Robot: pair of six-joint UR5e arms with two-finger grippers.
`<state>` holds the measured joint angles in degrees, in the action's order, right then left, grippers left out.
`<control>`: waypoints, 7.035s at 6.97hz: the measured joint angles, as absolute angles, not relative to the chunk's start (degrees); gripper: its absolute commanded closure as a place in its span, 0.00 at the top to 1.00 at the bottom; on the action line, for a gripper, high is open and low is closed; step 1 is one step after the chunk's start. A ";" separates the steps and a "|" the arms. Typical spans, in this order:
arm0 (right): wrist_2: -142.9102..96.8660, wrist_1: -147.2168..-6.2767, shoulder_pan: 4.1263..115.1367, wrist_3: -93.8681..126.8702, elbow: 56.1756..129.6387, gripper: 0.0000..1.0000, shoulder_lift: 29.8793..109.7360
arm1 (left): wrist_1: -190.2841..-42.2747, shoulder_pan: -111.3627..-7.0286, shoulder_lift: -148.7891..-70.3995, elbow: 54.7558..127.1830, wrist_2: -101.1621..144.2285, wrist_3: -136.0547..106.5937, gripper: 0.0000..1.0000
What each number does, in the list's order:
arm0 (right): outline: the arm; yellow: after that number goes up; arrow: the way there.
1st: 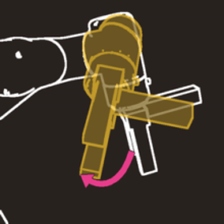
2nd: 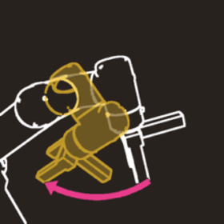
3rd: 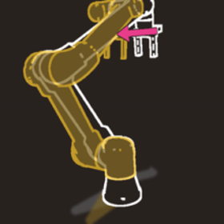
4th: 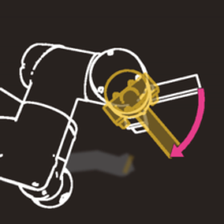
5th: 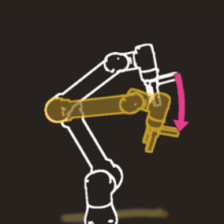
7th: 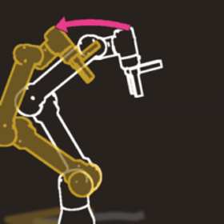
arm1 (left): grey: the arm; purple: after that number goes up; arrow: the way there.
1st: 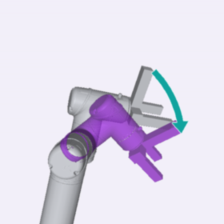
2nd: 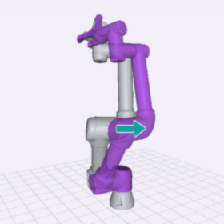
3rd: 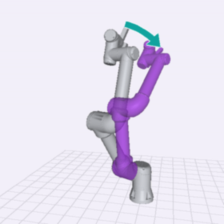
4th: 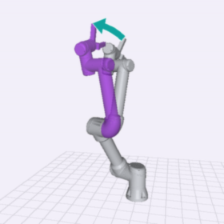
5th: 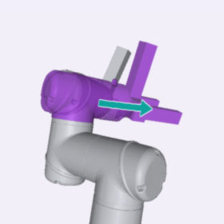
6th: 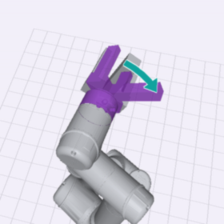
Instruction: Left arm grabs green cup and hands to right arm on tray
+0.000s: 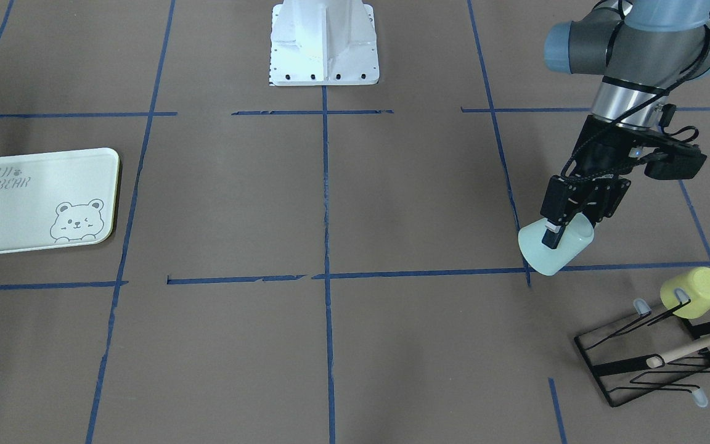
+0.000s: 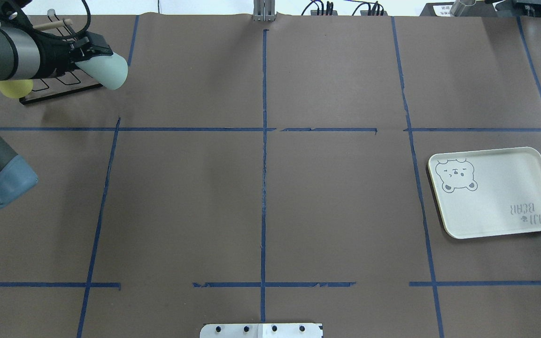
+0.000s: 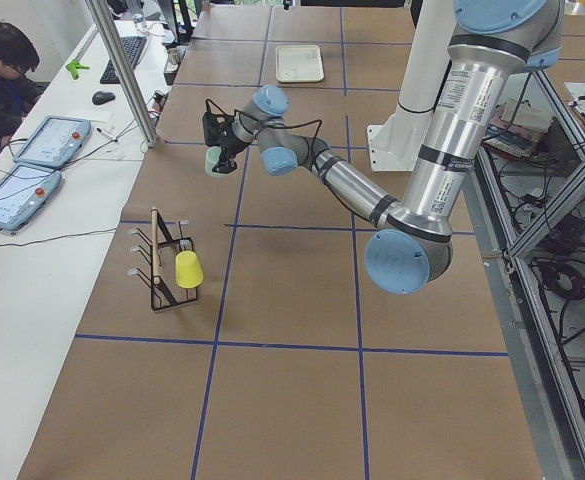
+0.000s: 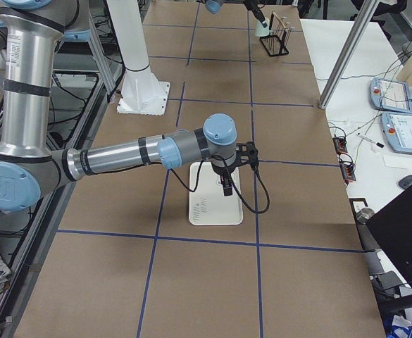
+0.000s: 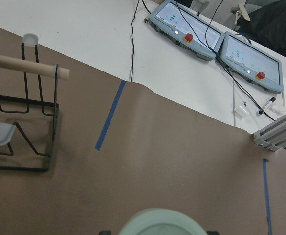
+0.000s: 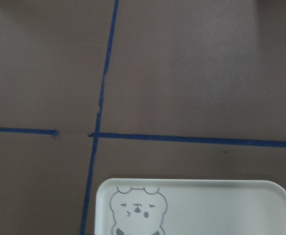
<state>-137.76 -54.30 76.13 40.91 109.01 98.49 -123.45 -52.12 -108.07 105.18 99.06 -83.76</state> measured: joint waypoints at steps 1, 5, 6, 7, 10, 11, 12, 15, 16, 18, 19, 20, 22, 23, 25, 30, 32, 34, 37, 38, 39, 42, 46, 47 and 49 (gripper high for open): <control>-134.09 -44.00 72.33 51.81 108.15 1.00 98.31 | -124.63 -50.85 -108.97 105.53 99.07 -88.13 0.48; -120.14 -17.28 56.93 86.02 107.04 1.00 92.61 | -138.52 -44.39 -110.79 105.83 99.22 -107.04 0.47; -117.85 -10.53 53.87 92.30 106.69 1.00 91.52 | -142.43 -42.74 -111.05 105.78 99.21 -111.17 0.47; -113.57 -3.33 49.68 97.11 106.14 1.00 90.89 | -145.77 -41.08 -111.37 105.75 99.17 -114.49 0.47; -97.71 13.62 33.77 105.39 103.01 1.00 83.99 | -157.17 -36.63 -111.78 104.64 99.14 -117.50 0.47; -95.42 14.81 30.78 106.77 102.31 1.00 80.66 | -160.86 -35.27 -111.97 104.01 99.14 -117.54 0.47; -94.41 15.09 29.41 108.33 101.73 1.00 78.07 | -163.04 -34.42 -112.16 103.70 99.14 -117.58 0.47; -92.10 12.79 28.38 112.52 99.94 1.00 73.20 | -169.92 -32.46 -113.08 101.22 99.06 -117.63 0.47; -91.56 11.20 28.34 113.09 98.51 1.00 70.87 | -170.91 -32.13 -113.80 100.79 99.06 -118.61 0.47; -90.80 10.36 28.30 113.87 95.40 1.00 67.13 | -171.37 -31.94 -115.17 100.40 99.05 -122.27 0.47; -90.70 10.33 28.31 114.04 94.94 1.00 66.32 | -171.43 -31.92 -115.45 100.17 99.05 -122.98 0.47; -90.65 10.37 28.30 114.12 94.81 1.00 65.78 | -171.46 -31.81 -115.53 99.92 99.05 -123.21 0.47; -90.60 10.45 28.30 114.23 94.75 0.99 65.17 | -171.47 -31.47 -115.57 99.44 99.05 -123.33 0.47; -90.29 10.44 28.30 114.25 94.72 0.99 64.95 | -171.47 -31.42 -115.61 99.36 99.05 -123.42 0.47; -89.53 10.38 28.26 114.26 94.67 0.98 64.69 | -171.47 -31.11 -116.02 99.32 99.05 -123.64 0.47; -89.38 10.28 28.23 115.36 94.66 0.84 64.71 | -171.47 -30.43 -116.89 99.22 98.93 -123.75 0.48; -89.39 10.24 28.29 115.34 94.67 0.61 64.71 | -171.47 -30.43 -116.97 99.10 98.81 -123.75 0.48; -89.41 10.24 28.28 115.26 94.68 0.49 64.69 | -171.47 -30.43 -116.98 99.06 98.79 -123.75 0.48; -89.55 10.21 28.27 115.19 94.63 0.48 64.74 | -171.47 -30.41 -116.99 99.05 98.79 -123.75 0.48; -89.64 10.17 28.25 115.21 94.60 0.49 64.79 | -171.47 -30.41 -116.98 99.05 98.79 -123.75 0.48; -89.75 10.13 28.22 115.22 94.55 0.48 64.86 | -171.47 -30.41 -116.98 99.05 98.79 -123.75 0.48; -90.03 10.09 27.91 115.23 94.56 0.48 65.01 | -171.41 -30.41 -116.98 99.02 98.73 -123.75 0.48; -90.24 10.06 27.31 115.20 94.79 0.48 65.13 | -171.39 -30.41 -116.98 98.64 98.73 -123.75 0.48; -90.25 10.04 27.14 115.16 94.82 0.46 65.18 | -171.39 -30.41 -116.98 98.62 98.74 -123.75 0.48; -90.26 10.02 26.98 115.14 94.83 0.26 65.27 | -171.38 -30.41 -116.98 98.61 98.75 -123.75 0.48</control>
<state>-90.26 10.02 26.98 115.14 94.83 65.27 -171.38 -30.41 -116.98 98.61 98.75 -123.75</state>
